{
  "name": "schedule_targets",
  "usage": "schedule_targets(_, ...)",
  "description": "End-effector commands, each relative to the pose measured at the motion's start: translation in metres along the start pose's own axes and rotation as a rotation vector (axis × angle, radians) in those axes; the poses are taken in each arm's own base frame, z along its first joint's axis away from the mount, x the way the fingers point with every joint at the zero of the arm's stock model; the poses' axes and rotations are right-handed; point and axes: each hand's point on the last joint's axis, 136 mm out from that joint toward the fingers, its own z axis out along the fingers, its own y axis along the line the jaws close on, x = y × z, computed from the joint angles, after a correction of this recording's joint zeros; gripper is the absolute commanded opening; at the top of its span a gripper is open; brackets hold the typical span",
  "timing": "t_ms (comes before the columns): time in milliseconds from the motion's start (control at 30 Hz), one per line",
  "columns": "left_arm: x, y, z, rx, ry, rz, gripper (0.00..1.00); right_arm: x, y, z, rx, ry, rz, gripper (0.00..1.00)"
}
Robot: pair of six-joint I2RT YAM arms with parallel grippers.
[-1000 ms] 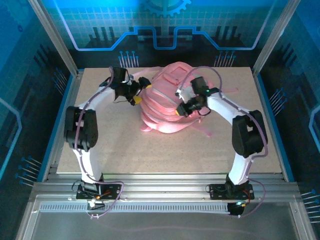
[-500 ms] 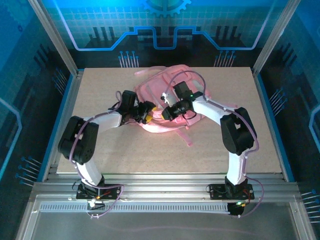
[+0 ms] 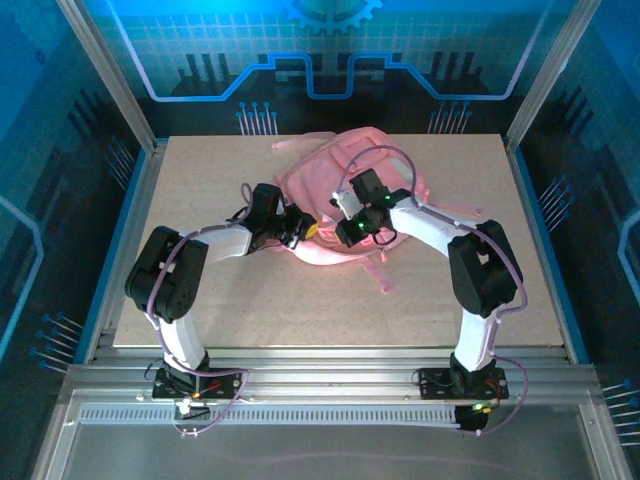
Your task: Pack the student bag
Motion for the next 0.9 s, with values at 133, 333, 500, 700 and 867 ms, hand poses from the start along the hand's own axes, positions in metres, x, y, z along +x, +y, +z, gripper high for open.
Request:
schedule_targets(133,-0.037,-0.030,-0.045,-0.061,-0.142,0.235,0.99,0.009,-0.031,-0.055,0.115,-0.115,0.080,0.95)
schedule_targets(333,-0.080,-0.012,-0.110,-0.272,-0.341,0.456,0.99,0.042,-0.116,-0.107,0.405,-0.337,0.230,0.98)
schedule_targets(500,-0.125,0.038,-0.162,-0.528,-0.526,0.563,0.99,0.075,-0.161,-0.137,0.600,-0.522,0.233,0.98)
schedule_targets(700,-0.155,0.067,-0.194,-0.738,-0.709,0.705,0.99,0.089,-0.189,-0.133,0.686,-0.603,0.221,0.99)
schedule_targets(867,-0.165,0.076,-0.196,-0.737,-0.829,0.787,0.99,0.077,-0.196,-0.122,0.628,-0.669,0.222,0.98)
